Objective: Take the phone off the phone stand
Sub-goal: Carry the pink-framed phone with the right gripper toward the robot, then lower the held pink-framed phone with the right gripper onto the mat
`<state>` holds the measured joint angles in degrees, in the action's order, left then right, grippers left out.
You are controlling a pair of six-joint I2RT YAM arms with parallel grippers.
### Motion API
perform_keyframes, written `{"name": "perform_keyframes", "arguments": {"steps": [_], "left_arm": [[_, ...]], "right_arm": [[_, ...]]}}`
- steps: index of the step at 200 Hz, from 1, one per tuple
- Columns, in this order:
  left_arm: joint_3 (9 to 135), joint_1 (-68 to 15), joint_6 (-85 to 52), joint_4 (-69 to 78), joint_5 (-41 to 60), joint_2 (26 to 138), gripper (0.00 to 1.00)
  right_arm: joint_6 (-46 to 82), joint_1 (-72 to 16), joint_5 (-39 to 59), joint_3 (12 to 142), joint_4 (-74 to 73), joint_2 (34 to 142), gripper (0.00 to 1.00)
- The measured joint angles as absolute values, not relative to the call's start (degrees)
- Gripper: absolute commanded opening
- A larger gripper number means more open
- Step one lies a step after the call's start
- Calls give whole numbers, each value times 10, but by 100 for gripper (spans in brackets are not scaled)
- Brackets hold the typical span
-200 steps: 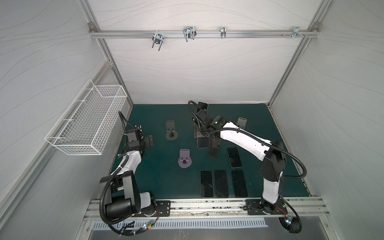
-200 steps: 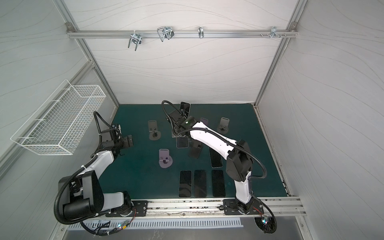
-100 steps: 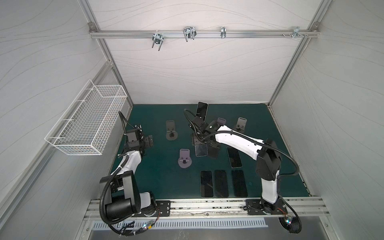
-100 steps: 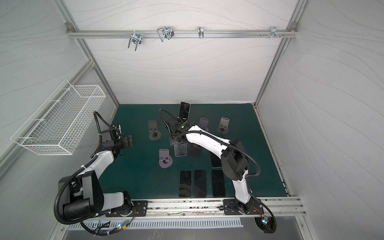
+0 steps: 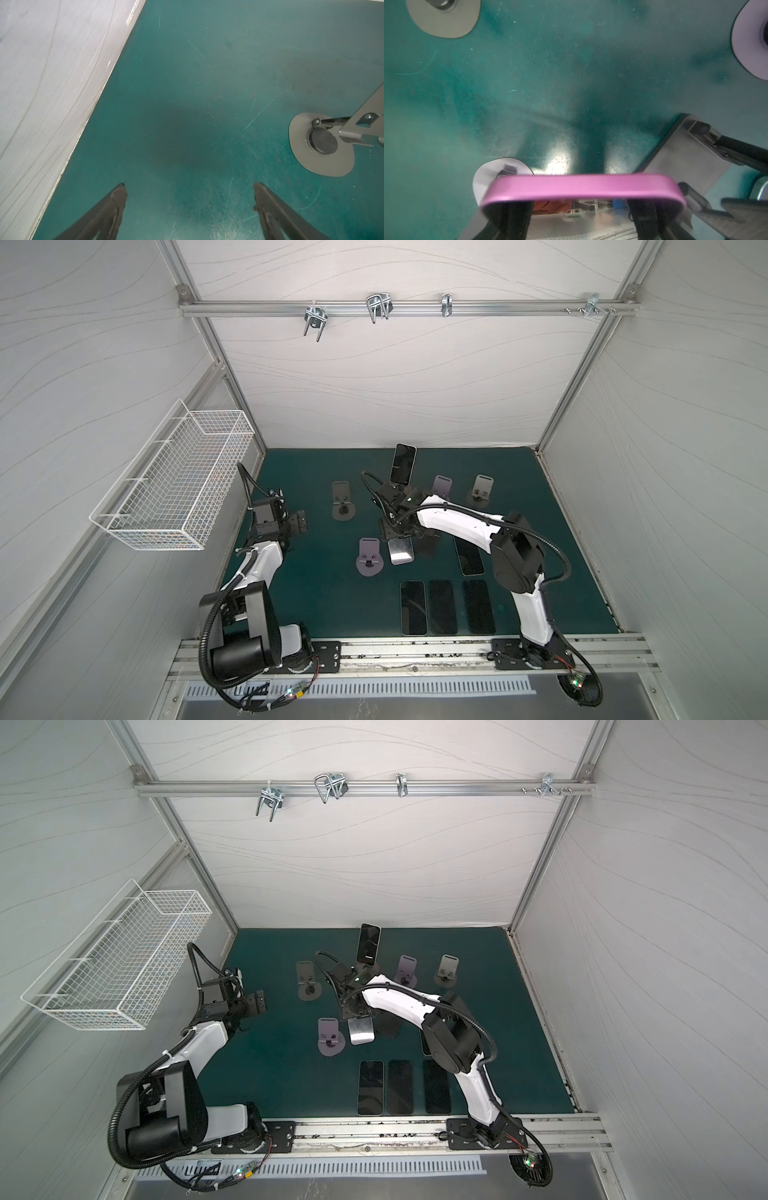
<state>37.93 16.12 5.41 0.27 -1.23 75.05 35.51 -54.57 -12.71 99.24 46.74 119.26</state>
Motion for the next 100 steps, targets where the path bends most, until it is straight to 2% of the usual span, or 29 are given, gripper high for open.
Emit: {"name": "perform_keyframes", "arguments": {"steps": [100], "left_arm": [[379,161,54,3,-12,750,97]], "right_arm": [[360,-543,-112,985,465,1227,62]]}}
